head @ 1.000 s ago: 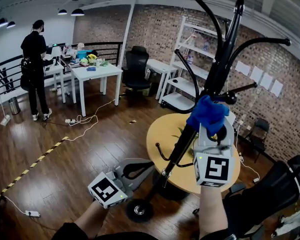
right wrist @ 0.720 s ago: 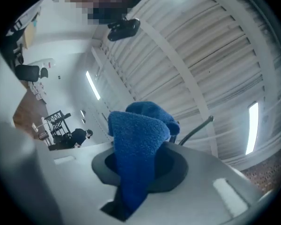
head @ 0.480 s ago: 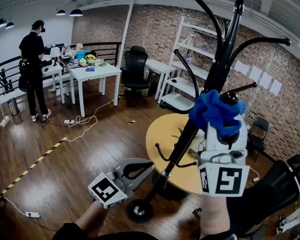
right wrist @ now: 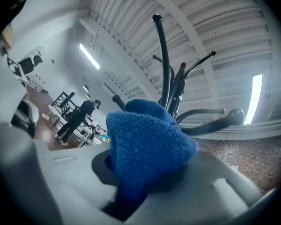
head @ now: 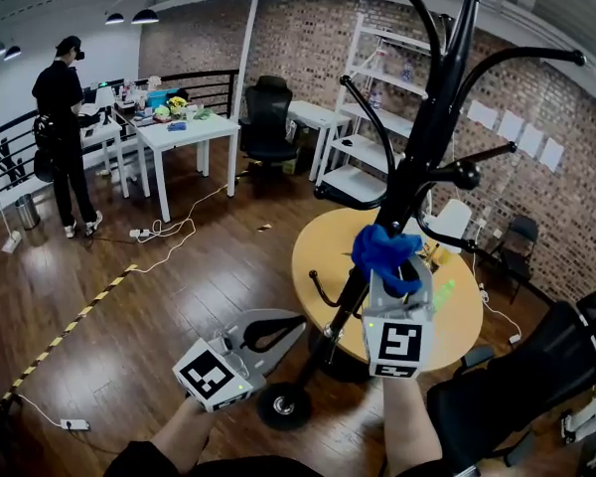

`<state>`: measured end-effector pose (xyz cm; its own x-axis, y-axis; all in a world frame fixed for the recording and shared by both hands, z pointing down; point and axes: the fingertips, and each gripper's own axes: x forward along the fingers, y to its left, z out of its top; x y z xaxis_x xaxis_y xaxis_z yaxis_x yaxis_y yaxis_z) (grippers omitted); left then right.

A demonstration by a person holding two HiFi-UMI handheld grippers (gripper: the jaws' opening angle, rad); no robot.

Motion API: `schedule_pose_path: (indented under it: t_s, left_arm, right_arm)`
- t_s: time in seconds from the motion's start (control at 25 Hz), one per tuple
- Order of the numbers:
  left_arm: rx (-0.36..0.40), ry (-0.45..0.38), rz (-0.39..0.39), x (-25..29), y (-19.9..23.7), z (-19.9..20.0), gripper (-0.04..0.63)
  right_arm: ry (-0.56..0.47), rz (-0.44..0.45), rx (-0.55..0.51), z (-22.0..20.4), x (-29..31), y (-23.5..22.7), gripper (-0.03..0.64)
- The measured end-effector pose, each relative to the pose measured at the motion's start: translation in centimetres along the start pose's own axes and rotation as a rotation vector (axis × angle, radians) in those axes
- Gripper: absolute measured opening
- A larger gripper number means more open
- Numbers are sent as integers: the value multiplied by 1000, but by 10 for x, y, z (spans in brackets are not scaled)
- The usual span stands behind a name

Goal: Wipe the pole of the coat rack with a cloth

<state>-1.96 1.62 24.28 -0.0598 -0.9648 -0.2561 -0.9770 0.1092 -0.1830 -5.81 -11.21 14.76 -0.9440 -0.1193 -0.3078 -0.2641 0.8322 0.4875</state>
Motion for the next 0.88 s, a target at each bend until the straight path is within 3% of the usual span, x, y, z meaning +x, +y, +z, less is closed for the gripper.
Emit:
schedule_pose_path:
  t_s: [0.2, 0.52, 0.64, 0.88]
  left_arm:
    - [-20, 16, -17, 5, -4, -7, 3]
    - [-58, 41, -26, 2, -13, -22, 3]
    - [-76, 40, -34, -1, -15, -26, 3]
    - [-106, 32, -43, -11, -10, -34, 3]
  right_arm:
    - [190, 71, 62, -78, -23, 41, 77]
    - [555, 270, 272, -204, -72, 113, 76]
    - [600, 300, 344, -209, -86, 122, 72]
    - [631, 422, 528, -180, -119, 132, 72]
